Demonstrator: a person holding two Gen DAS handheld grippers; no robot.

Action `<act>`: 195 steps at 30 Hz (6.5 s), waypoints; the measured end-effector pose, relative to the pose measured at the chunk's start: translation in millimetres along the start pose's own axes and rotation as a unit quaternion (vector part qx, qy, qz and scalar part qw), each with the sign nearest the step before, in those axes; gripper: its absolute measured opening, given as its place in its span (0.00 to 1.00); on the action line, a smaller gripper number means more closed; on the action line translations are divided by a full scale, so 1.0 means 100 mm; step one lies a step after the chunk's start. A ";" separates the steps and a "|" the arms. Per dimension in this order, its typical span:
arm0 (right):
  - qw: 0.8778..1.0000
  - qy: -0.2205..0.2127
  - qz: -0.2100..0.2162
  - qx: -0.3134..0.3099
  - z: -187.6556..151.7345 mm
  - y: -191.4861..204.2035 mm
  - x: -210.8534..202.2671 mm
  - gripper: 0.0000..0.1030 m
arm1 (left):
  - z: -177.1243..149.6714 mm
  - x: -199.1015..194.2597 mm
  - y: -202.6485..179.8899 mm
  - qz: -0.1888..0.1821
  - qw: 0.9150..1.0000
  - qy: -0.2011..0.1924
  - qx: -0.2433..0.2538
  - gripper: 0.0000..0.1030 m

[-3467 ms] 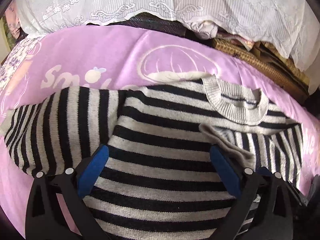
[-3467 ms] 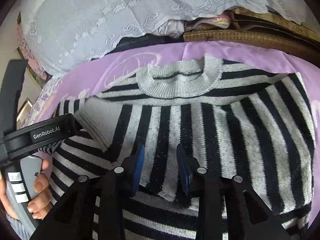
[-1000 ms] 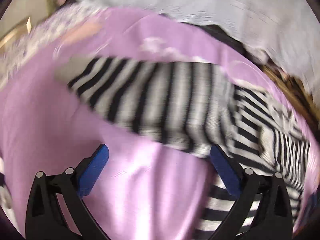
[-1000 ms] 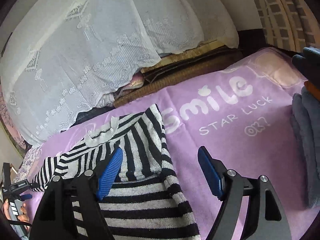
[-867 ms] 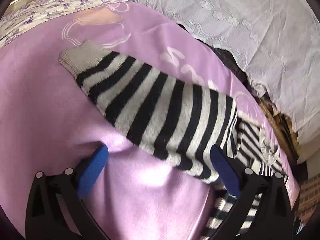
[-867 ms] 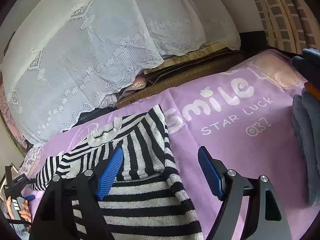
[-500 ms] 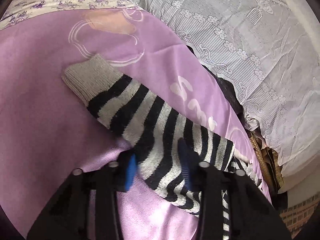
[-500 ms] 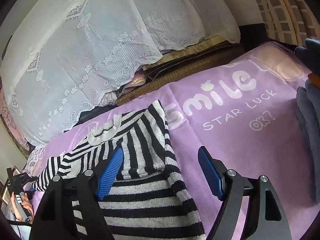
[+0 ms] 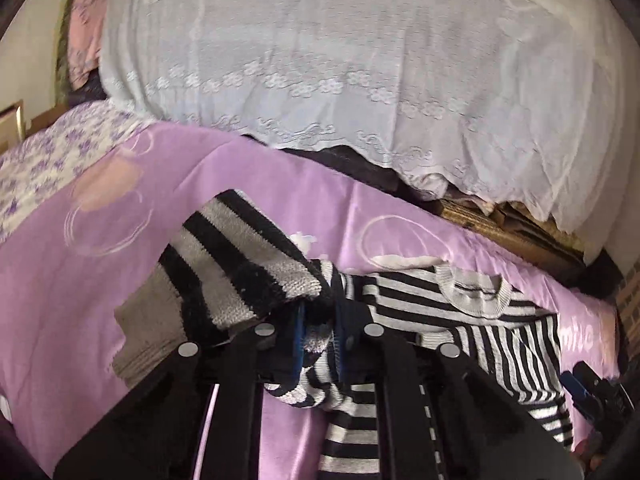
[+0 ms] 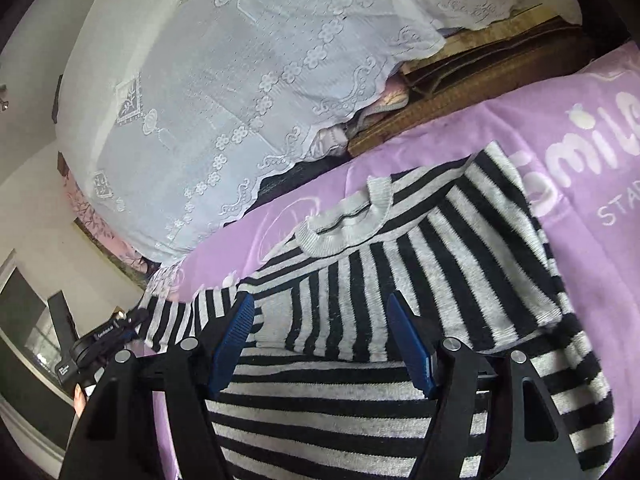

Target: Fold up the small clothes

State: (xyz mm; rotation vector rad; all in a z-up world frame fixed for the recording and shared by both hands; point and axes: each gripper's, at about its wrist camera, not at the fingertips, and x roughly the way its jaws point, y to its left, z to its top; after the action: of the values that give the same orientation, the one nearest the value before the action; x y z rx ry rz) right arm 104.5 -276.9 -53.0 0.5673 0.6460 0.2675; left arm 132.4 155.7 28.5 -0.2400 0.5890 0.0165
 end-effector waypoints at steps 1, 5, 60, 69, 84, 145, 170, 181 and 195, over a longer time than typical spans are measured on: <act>1.000 0.002 0.000 0.002 -0.01 -0.02 0.01 0.68 | 0.00 -0.03 -0.14 -0.007 1.000 -0.004 0.022 0.10; 0.999 0.014 0.019 0.021 -0.01 -0.09 0.05 0.68 | -0.05 -0.05 -0.65 -0.047 0.996 -0.001 0.078 0.10; 0.968 0.054 -0.147 -0.198 0.00 0.93 1.04 0.16 | -0.83 0.72 0.08 0.033 0.982 0.186 0.028 0.96; 0.993 0.077 -0.051 0.072 0.01 -0.26 0.77 0.20 | -0.89 0.72 -0.09 0.066 0.977 0.185 0.079 0.96; 0.993 0.032 -0.097 0.067 0.17 -0.51 0.60 0.18 | -0.91 0.69 -0.19 0.061 0.975 0.191 0.098 0.96; 0.987 0.043 -0.138 -0.068 -0.03 -0.25 0.06 0.47 | -0.71 0.63 0.09 0.010 0.982 0.190 0.011 0.96; 0.986 0.078 -0.138 -0.057 -1.31 -0.52 -1.56 0.53 | -2.07 -0.72 -0.52 -0.112 0.956 0.216 0.164 0.96; 0.990 0.090 -0.089 -0.062 -1.39 -0.35 -1.46 0.15 | -2.10 -0.87 -0.70 -0.142 0.953 0.186 0.191 0.42; 0.995 0.045 -0.053 -0.066 -1.16 -0.21 -1.65 0.14 | -1.74 -0.90 -0.71 -0.139 0.963 0.147 0.175 0.22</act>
State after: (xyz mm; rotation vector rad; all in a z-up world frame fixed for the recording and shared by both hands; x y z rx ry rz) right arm -95.1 -312.7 -60.1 0.3945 0.7382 0.2362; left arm -32.1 51.4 -46.6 0.0237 0.8370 -0.3992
